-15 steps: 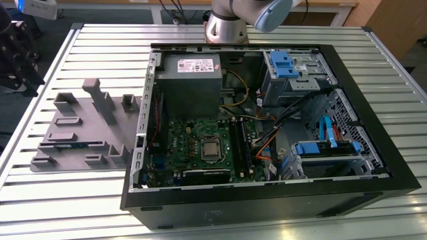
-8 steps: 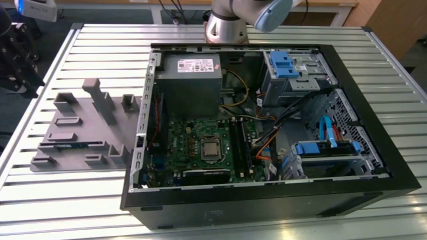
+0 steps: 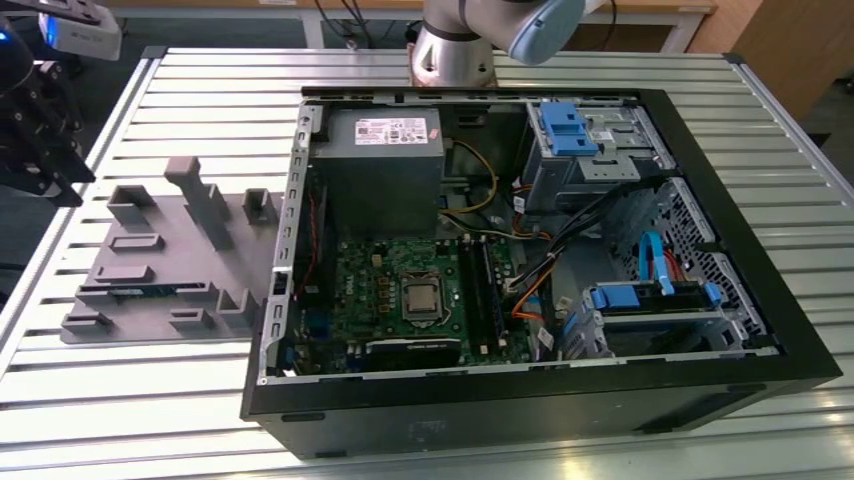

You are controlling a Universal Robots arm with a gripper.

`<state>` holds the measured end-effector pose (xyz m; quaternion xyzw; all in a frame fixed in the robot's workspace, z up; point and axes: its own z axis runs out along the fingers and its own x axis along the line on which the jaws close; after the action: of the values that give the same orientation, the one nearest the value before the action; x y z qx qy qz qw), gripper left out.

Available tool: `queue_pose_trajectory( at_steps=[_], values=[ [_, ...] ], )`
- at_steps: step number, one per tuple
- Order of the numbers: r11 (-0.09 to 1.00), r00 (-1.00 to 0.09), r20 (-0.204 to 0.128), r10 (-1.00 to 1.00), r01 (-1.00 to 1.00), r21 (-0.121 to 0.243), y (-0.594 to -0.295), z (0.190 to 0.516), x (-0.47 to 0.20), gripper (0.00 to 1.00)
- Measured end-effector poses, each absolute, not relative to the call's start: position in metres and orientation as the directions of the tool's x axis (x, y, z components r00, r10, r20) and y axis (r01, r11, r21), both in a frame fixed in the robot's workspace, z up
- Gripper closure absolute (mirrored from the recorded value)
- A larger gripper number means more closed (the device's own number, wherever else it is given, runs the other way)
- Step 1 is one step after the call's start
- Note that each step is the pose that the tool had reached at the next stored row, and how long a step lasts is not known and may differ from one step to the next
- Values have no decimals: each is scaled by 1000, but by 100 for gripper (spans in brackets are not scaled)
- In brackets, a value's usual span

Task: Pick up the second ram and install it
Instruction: 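Pick up the second ram and move it above second insertion slot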

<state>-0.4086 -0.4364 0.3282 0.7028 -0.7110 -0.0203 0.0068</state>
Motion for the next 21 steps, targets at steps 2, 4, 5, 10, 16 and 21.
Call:
queue_pose_trajectory(
  at_steps=[2,4,5,10,16,21],
  values=[
    [11,-12,-19,-1000,-999,38,-437,327,-410,63],
    [11,-12,-19,-1000,-999,37,-437,326,-410,63],
    [11,-12,-19,-1000,-999,37,-437,326,-410,63],
    [10,-12,-53,-999,-999,37,-440,324,-411,63],
    [18,-20,-54,-998,-999,31,-442,314,-412,63],
    [21,-23,-54,-998,-999,32,-445,305,-412,63]
  ],
)
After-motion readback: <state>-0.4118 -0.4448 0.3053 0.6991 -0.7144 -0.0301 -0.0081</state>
